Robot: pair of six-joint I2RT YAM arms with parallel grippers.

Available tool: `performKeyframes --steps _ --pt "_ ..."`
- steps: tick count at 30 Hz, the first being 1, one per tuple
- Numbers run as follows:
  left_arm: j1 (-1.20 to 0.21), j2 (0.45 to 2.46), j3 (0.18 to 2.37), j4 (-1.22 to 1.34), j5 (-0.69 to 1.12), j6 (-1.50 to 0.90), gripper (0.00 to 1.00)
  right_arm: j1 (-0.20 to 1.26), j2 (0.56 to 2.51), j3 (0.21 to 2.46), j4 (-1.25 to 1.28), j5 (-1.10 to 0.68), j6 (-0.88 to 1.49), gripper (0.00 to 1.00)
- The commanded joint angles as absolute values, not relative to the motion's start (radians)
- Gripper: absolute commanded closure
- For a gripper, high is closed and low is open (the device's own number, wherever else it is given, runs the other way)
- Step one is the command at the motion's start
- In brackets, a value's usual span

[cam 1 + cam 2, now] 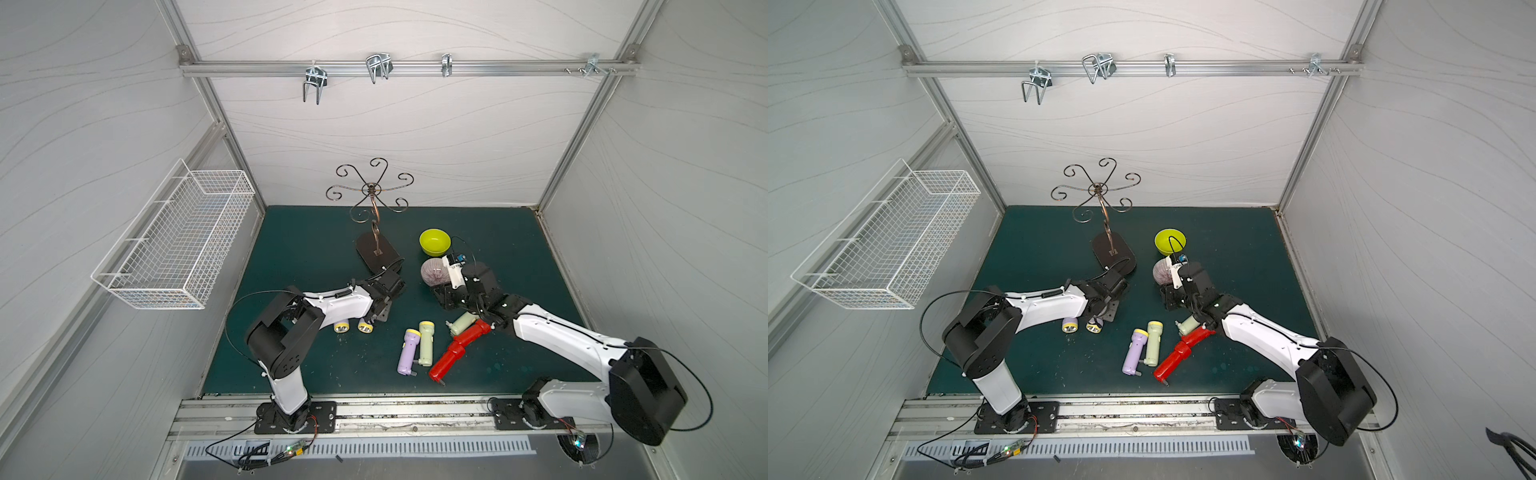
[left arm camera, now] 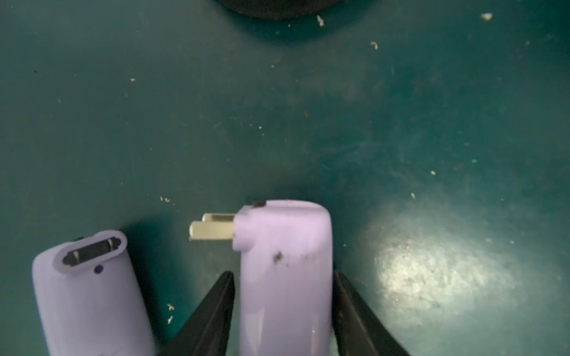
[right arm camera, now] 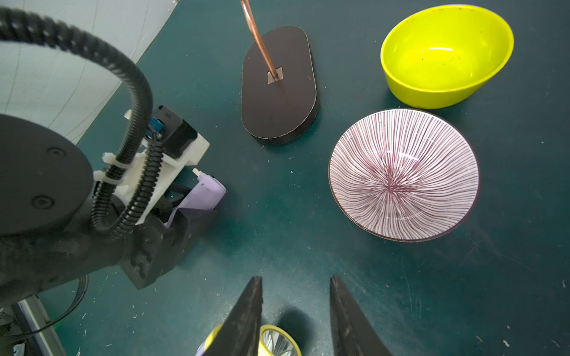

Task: Close the plug at the bottom of the flashlight
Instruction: Pick up the flashlight from the center of the board.

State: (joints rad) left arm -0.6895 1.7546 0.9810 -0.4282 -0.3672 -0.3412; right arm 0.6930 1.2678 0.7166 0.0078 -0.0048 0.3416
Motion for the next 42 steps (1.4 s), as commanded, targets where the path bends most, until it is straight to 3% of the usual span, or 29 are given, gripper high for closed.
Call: performKeyframes --steps 1,4,9,13,32,42 --pt "-0.672 1.801 1.008 -0.405 -0.358 -0.327 0.51 0.687 1.281 0.721 0.028 -0.017 0.35 0.62" --pt "-0.669 1.809 1.006 -0.387 -0.35 -0.33 0.66 0.686 1.283 0.721 0.028 -0.017 0.35 0.62" --pt "-0.669 1.759 0.981 -0.339 -0.327 -0.318 0.78 0.684 1.285 0.713 0.034 -0.014 0.353 0.62" --pt "-0.67 1.657 0.931 -0.257 -0.307 -0.291 1.0 0.683 1.281 0.715 0.032 -0.024 0.357 0.62" --pt "-0.704 1.197 0.653 0.187 0.139 -0.104 1.0 0.681 1.189 0.739 0.003 -0.064 0.336 0.62" --pt "-0.706 1.056 0.576 0.368 0.358 -0.038 1.0 0.678 1.083 0.707 0.177 -0.306 0.372 0.59"
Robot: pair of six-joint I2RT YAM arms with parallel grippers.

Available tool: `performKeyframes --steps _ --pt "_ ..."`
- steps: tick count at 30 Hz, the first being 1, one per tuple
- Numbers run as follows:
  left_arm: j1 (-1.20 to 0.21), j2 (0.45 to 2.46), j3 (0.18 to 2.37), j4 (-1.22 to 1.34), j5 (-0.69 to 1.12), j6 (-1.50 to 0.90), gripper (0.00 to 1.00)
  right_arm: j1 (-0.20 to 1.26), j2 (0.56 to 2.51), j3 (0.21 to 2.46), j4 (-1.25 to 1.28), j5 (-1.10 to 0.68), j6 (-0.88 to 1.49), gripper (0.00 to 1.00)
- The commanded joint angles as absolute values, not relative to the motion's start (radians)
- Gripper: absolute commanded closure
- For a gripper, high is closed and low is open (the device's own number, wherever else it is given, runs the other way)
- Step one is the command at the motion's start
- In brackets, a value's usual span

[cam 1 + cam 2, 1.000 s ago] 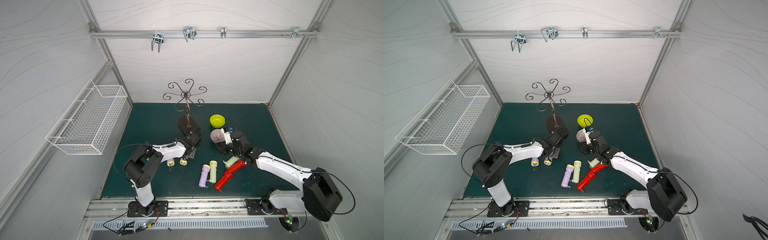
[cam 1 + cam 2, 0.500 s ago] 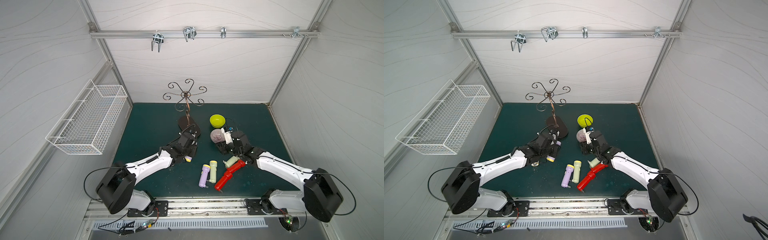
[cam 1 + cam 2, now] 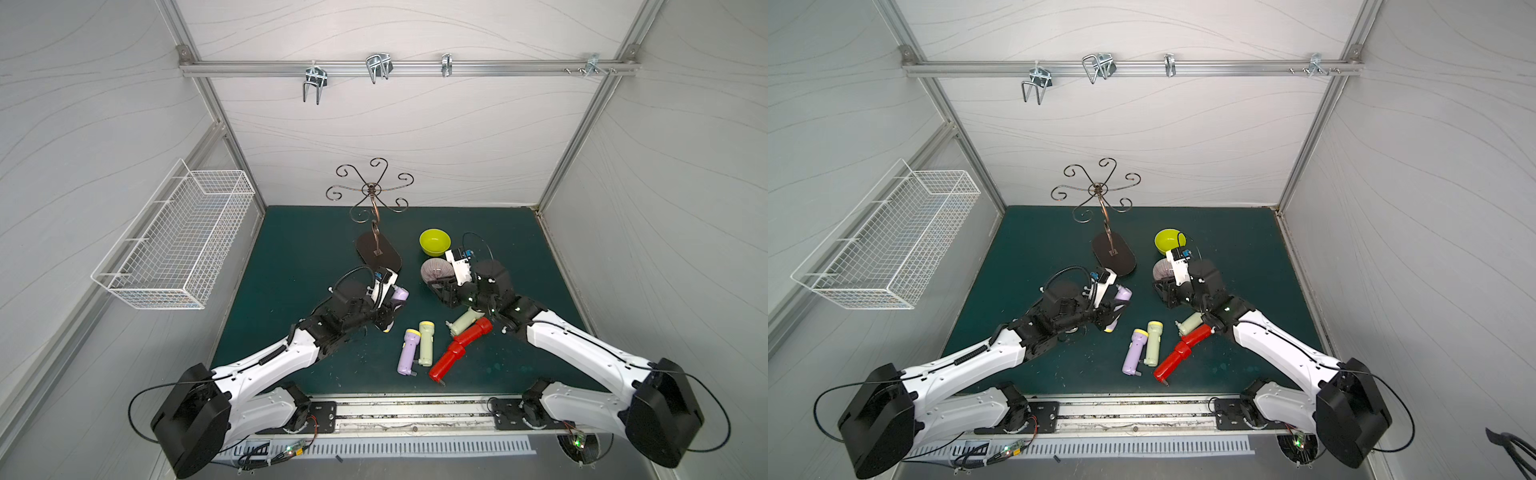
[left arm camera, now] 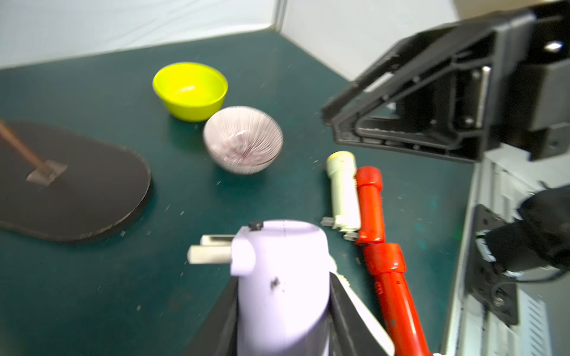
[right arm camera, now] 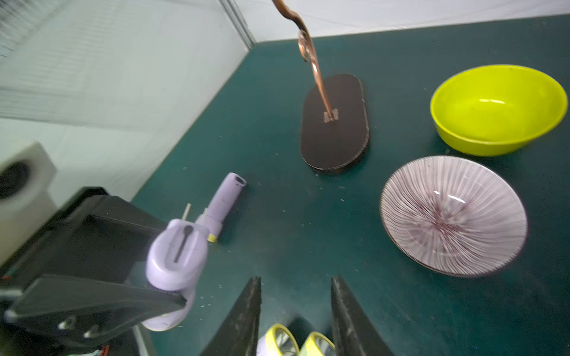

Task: Close the plug at the bottom of the flashlight
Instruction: Pick up the flashlight from the center of the board, then close the plug of the flashlight.

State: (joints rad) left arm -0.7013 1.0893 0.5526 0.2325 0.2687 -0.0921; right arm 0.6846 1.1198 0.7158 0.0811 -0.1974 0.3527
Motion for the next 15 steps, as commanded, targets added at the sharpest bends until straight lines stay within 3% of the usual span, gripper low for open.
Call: performKeyframes --steps 1,15 --pt "-0.706 1.05 0.583 0.371 0.374 -0.024 1.0 0.678 1.073 0.709 0.191 -0.33 0.376 0.58" --pt "-0.706 1.016 0.675 0.448 0.555 0.044 1.0 0.678 1.012 0.797 0.241 -0.598 0.415 0.55"
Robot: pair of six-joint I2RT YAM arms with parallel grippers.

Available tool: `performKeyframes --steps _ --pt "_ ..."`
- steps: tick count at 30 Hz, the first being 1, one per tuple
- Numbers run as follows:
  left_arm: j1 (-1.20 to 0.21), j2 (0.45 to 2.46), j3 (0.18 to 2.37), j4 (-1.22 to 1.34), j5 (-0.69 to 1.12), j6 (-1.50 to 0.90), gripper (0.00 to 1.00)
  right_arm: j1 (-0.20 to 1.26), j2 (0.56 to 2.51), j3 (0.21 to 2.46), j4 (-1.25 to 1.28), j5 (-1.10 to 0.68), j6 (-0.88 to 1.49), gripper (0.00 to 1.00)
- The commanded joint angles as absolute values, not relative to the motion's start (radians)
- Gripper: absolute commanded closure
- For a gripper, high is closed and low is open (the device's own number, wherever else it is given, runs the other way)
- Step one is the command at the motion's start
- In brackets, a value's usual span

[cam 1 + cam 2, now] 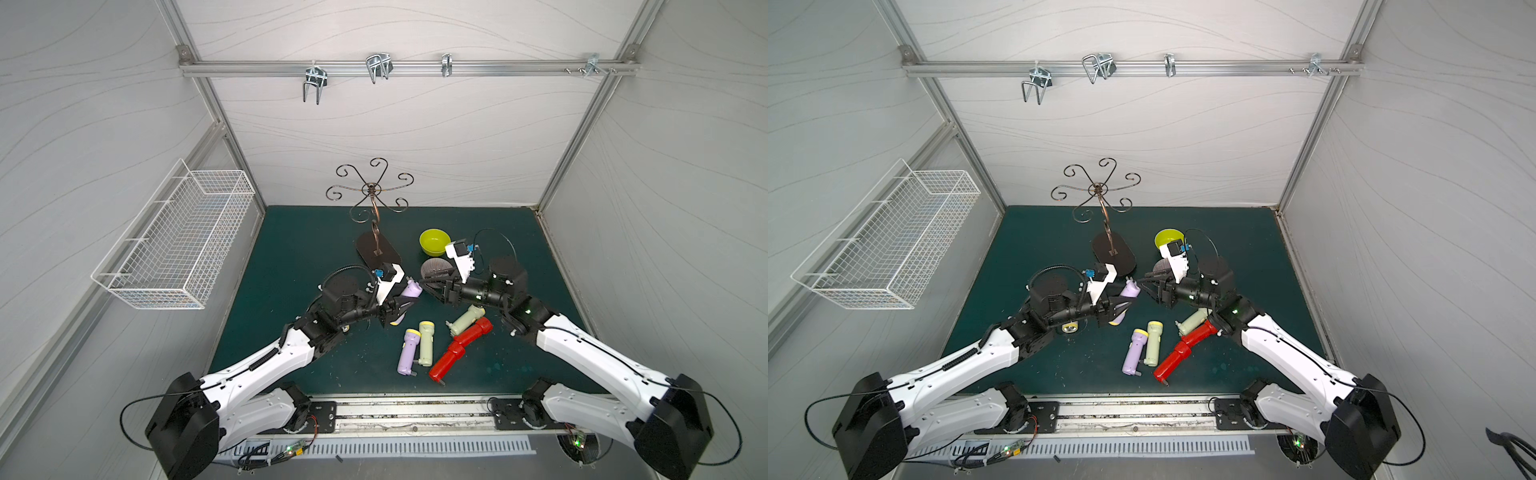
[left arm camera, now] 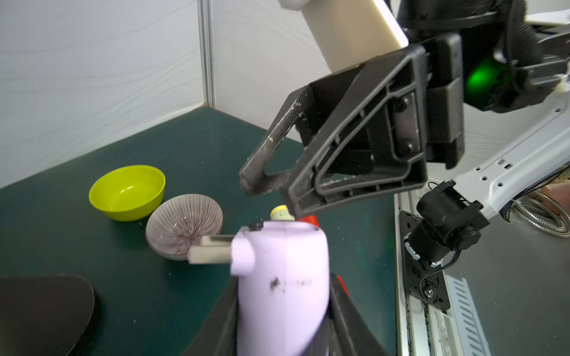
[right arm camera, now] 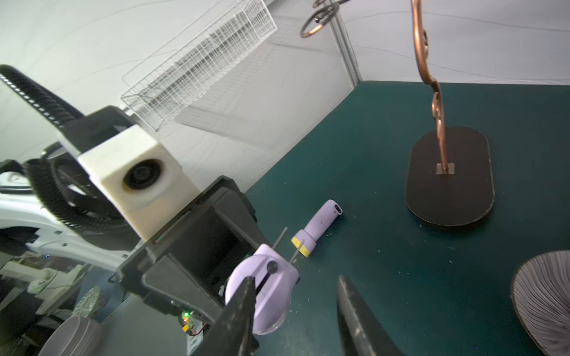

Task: Close the plug at the bottom of the flashlight
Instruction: Close the plug of the flashlight.

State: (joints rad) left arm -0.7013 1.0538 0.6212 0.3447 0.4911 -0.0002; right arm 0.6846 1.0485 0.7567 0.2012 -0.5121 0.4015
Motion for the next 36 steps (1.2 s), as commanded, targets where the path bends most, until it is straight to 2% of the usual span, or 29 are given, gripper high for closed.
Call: performKeyframes --steps 1,6,10,13,16,19,25,30,36 --pt "-0.706 1.006 0.675 0.448 0.565 0.051 1.0 0.678 1.003 0.803 0.237 -0.613 0.416 0.54" --pt "-0.704 0.983 0.692 0.449 0.633 0.079 1.0 0.68 0.97 0.846 0.186 -0.663 0.384 0.55" --pt "-0.704 0.996 0.739 0.405 0.708 0.11 1.0 0.703 0.972 0.933 0.036 -0.673 0.245 0.63" --pt "-0.703 1.003 0.773 0.341 0.738 0.161 1.0 0.775 0.987 1.022 -0.15 -0.591 0.06 0.69" --pt "-0.687 1.008 0.789 0.307 0.754 0.192 1.0 0.864 0.999 1.071 -0.275 -0.431 -0.077 0.69" --pt "-0.652 1.017 0.795 0.305 0.814 0.181 1.0 0.913 0.998 1.083 -0.321 -0.326 -0.148 0.66" --pt "-0.628 1.034 0.819 0.247 0.897 0.206 1.0 0.943 0.974 1.085 -0.348 -0.231 -0.226 0.63" --pt "-0.627 1.032 0.818 0.22 0.919 0.221 1.0 0.954 0.963 1.068 -0.345 -0.199 -0.25 0.56" --pt "-0.627 1.035 0.819 0.193 0.928 0.239 1.0 0.973 0.988 1.077 -0.342 -0.186 -0.261 0.55"
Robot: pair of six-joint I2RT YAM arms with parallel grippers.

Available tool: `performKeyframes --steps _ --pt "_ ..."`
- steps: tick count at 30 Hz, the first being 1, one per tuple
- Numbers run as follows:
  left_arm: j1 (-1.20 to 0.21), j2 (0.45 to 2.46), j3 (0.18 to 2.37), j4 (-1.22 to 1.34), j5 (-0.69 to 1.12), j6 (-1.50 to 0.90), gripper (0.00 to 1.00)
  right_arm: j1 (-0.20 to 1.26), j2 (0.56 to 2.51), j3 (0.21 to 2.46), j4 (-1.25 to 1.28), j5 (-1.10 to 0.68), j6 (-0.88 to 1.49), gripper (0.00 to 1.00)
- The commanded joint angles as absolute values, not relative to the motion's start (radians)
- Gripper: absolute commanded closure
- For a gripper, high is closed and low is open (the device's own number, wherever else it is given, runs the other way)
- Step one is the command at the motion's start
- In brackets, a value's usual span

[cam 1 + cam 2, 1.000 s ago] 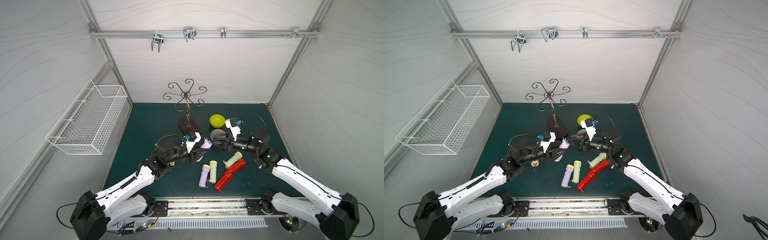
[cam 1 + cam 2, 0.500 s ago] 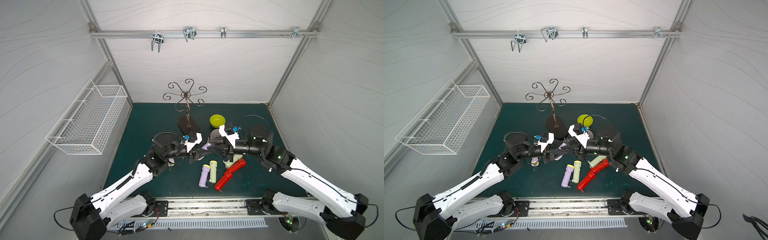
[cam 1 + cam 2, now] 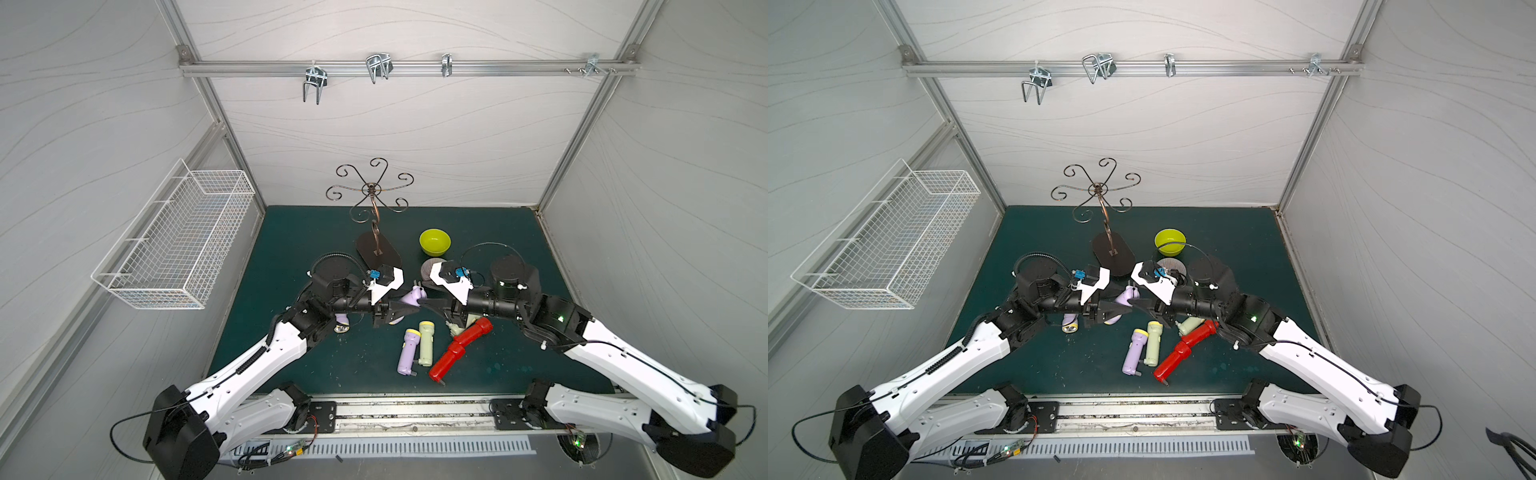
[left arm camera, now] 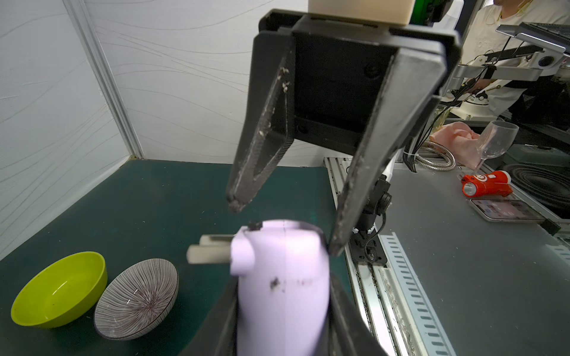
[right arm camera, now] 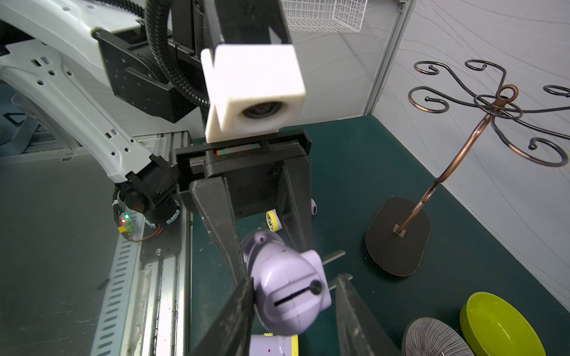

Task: Close the plug at the bottom of the flashlight
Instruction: Close the plug of the flashlight.

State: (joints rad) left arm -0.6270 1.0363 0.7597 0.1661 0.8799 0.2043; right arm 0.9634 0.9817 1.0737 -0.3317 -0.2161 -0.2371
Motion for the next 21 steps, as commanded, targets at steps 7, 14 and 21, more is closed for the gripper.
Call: performKeyframes --steps 7,14,21 --pt "-0.627 1.043 0.822 0.189 0.926 0.241 1.0 0.984 1.01 1.08 -0.347 -0.198 -0.262 0.56" --pt "-0.626 1.042 0.825 0.188 0.91 0.235 1.0 1.0 1.017 1.075 -0.348 -0.189 -0.259 0.63" --pt "-0.614 1.025 0.815 0.226 0.906 0.207 1.0 1.012 1.024 1.068 -0.351 -0.17 -0.26 0.71"
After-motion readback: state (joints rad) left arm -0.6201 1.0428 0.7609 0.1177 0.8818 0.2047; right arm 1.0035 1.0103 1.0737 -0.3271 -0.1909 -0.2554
